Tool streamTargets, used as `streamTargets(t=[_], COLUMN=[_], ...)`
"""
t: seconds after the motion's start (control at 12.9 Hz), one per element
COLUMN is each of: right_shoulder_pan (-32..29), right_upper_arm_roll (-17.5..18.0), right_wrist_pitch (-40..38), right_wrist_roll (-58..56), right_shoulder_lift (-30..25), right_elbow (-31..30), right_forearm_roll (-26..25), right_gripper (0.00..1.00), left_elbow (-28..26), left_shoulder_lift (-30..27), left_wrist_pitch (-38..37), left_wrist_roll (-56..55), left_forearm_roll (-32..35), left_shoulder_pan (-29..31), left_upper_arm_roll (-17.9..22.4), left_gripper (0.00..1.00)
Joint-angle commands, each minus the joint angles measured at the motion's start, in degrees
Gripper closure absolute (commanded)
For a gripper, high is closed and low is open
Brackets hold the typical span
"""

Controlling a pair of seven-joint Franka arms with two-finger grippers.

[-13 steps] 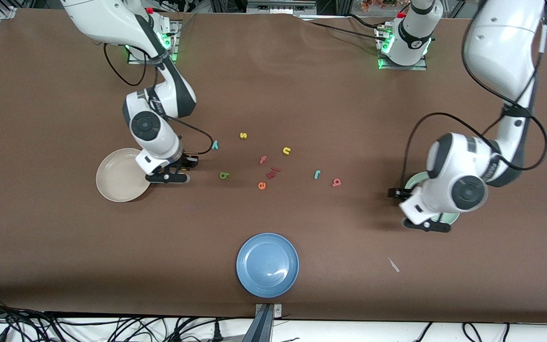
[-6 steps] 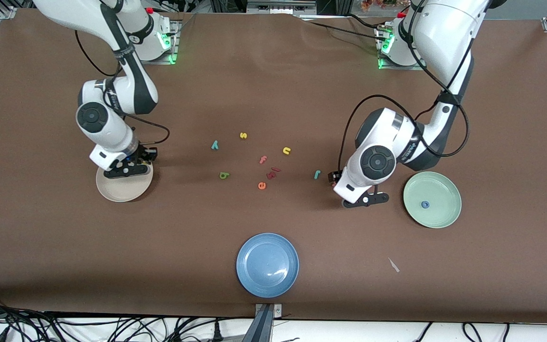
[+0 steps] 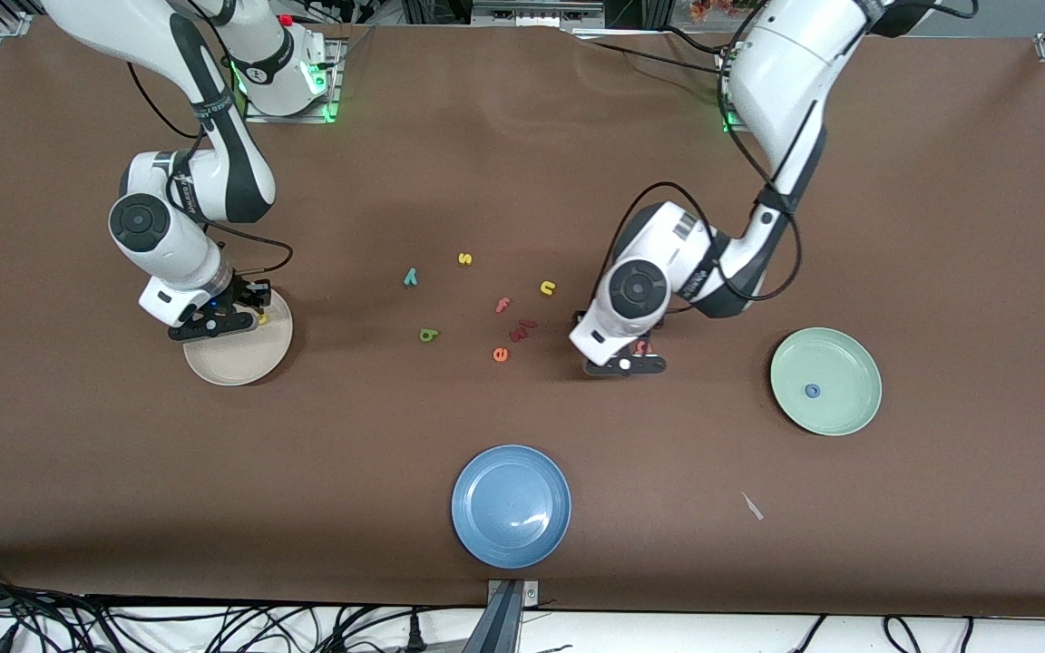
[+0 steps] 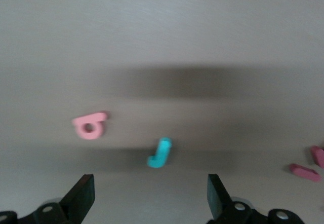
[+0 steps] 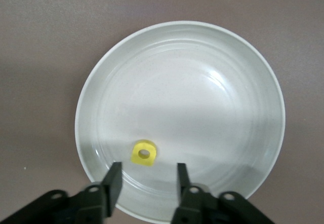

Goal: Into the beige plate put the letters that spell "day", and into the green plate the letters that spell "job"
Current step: 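Grasp the cyan j and cyan y with the left and right grippers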

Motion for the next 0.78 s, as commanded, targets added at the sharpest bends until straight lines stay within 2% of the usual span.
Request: streamTargets(t=[0.0,0.23,0.31,0.47,0.7], right_shoulder_pan=[0.2,0.4,0.5,0.5,0.8], right_upper_arm_roll=[0.8,4.7,6.4,10.8,17.3], right_wrist_pitch=[-0.4,-1.3,-1.3,-1.3,-0.8], right_wrist_roll=[0.7,5.4,8.4,15.8,27.0], right_shoulder_lift=[-0.4,-0.7,-0.8,-0.9,-0.5], right_elbow=[0.5,0.4,0.4,0.4,1.3], right_forearm_roll=[1.9,6.1,6.1,6.1,6.1], right_gripper=[0.0,0.0,0.0,0.0,0.0], left_elbow=[0.3,0.3,0.3,0.2,-0.6], left_shoulder_lift=[0.9,2.0,2.6,3.3,3.5], left_wrist_pitch=[1.8,4.2,5.1,6.1,6.2], left_wrist_roll=[8.8,14.1,14.9,14.9,14.9], left_forearm_roll=[0.0,0.1,0.1,0.0,3.0], left_shoulder_pan=[-0.4,-0.5,-0.5,-1.8,-1.8], left_upper_arm_roll=[0.7,0.7,0.7,0.7,0.8], left_gripper=[0.03,0.17,0.26,0.28,0.44])
